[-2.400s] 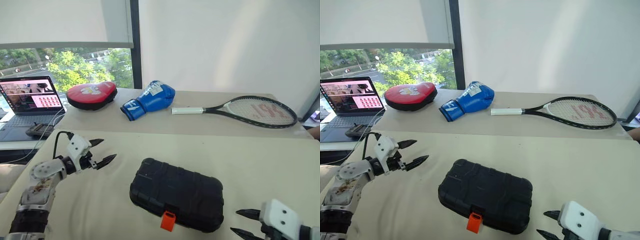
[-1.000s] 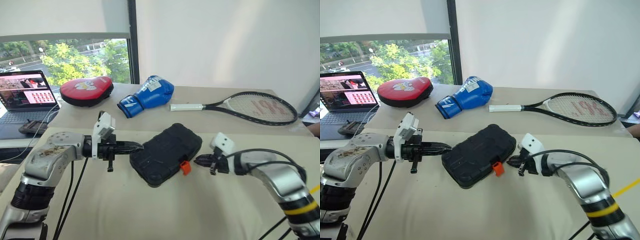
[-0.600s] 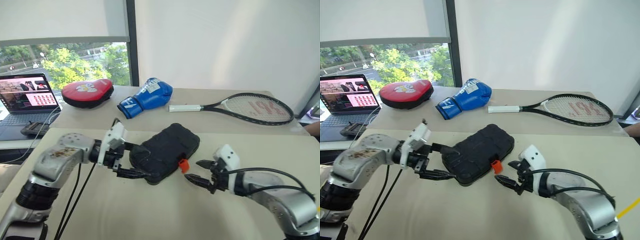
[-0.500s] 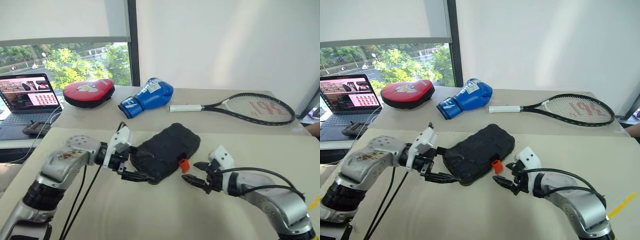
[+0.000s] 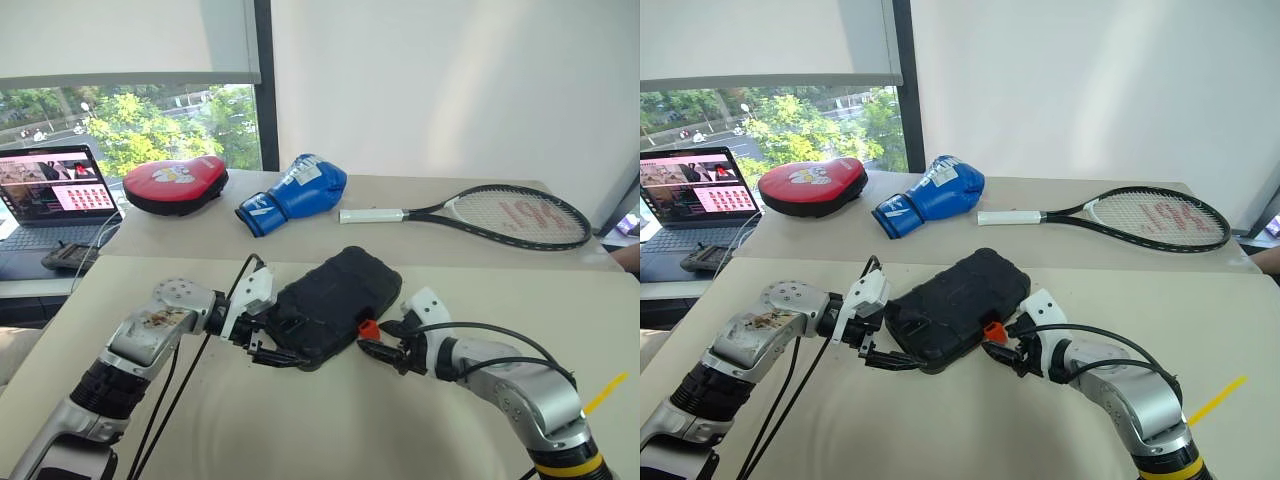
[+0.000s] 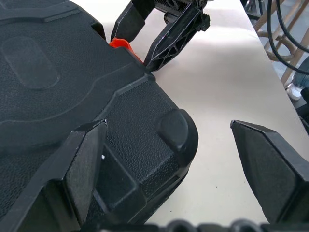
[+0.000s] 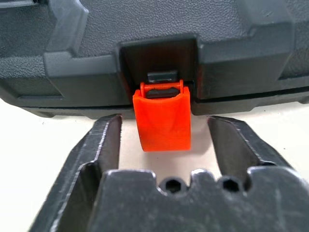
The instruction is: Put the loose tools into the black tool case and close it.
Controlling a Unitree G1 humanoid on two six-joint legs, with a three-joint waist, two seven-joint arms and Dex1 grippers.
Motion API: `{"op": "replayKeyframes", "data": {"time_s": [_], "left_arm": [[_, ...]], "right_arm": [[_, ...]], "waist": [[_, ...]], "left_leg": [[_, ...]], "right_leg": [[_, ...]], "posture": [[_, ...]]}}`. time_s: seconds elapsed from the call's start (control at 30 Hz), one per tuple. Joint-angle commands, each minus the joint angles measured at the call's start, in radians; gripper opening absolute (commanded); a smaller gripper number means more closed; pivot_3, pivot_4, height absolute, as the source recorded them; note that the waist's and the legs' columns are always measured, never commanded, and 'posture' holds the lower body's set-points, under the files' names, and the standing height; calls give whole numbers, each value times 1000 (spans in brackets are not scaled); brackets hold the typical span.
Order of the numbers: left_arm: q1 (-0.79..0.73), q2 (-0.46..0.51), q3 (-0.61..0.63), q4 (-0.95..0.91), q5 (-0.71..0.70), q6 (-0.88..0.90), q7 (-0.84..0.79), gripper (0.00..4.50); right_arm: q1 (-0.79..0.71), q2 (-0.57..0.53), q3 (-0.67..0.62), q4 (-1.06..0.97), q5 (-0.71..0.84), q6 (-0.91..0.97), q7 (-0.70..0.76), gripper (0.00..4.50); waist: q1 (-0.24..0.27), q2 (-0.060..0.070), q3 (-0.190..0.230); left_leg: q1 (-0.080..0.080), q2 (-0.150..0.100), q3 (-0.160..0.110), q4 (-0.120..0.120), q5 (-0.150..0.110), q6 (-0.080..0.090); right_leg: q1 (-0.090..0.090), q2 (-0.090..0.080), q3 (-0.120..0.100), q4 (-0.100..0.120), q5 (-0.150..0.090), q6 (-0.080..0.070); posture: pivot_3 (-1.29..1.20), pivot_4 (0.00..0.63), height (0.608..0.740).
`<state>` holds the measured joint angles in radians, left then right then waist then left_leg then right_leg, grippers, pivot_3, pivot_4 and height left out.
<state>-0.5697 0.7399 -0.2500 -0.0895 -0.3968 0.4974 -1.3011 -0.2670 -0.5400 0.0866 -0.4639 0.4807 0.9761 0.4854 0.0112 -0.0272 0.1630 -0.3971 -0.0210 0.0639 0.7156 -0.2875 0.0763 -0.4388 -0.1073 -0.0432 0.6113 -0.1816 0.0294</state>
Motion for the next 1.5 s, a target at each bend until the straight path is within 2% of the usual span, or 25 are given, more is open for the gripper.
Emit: {"op": "replayKeyframes", "data": {"time_s": [0.03, 0.07, 0.13, 0.4, 0.53, 0.77, 1.03, 1.27, 1.5], "left_arm": [[-12, -4, 6, 23, 19, -19, -7, 4405], [-13, -4, 6, 28, 20, -23, -9, 4405], [-11, -5, 7, 33, 23, -30, -12, 4405], [0, -6, 6, 45, 28, -54, -20, 4405], [10, -3, 8, 44, 29, -64, -24, 4405], [19, -1, 11, 50, 35, -76, -27, 4405], [28, -4, -3, 58, 51, -90, -24, 4405], [24, -13, -9, 63, 61, -90, -27, 4405], [18, -26, -29, 64, 86, -99, -28, 4405]], "right_arm": [[-16, -10, -15, -17, 4, -10, 16, 3300], [-14, -15, -17, -22, 7, -6, 21, 2783], [-11, -25, -19, -34, 10, 0, 31, 2268], [0, -33, -21, -50, 16, 7, 38, 2268], [-2, -26, -19, -44, 12, 4, 34, 1207], [-3, -18, -18, -47, 7, -12, 33, 1159], [27, 14, -62, -56, -13, -146, 38, 1159], [19, 23, -64, -67, -14, -189, 54, 1159], [-47, 25, 2, 74, -72, -200, 80, 1159]], "waist": [[0, 0, 0], [0, 0, 0], [0, 0, 0], [0, 0, 0], [0, 0, 0], [0, 0, 0], [-1, 0, 0], [-2, 0, 0], [-3, 0, 0]], "left_leg": [[0, 0, 0, 0, 0, 0], [0, 0, 0, 0, 0, 0], [0, 0, 0, 0, -1, 1], [1, 0, 0, 0, -2, 4], [1, 0, 0, 0, -2, 4], [1, 0, 0, 0, -2, 4], [1, 0, 0, 0, -2, 4], [1, 0, 0, 0, -2, 4], [3, 0, 0, 0, -2, 4]], "right_leg": [[0, 0, 0, 0, 0, 0], [0, 0, 0, 1, 0, 0], [0, 0, 0, 1, 0, 0], [0, 0, 0, 1, 0, 0], [0, 0, 0, 1, 0, 0], [0, 0, 0, 1, 0, 0], [0, 0, 0, 1, 0, 0], [0, 0, 0, 2, 0, 0], [2, 0, 0, 2, 0, 0]], "posture": [[0, 150, 740], [0, 150, 740], [0, 150, 740], [0, 150, 740], [0, 150, 740], [0, 150, 740], [0, 150, 740], [0, 150, 740], [0, 150, 740]]}}
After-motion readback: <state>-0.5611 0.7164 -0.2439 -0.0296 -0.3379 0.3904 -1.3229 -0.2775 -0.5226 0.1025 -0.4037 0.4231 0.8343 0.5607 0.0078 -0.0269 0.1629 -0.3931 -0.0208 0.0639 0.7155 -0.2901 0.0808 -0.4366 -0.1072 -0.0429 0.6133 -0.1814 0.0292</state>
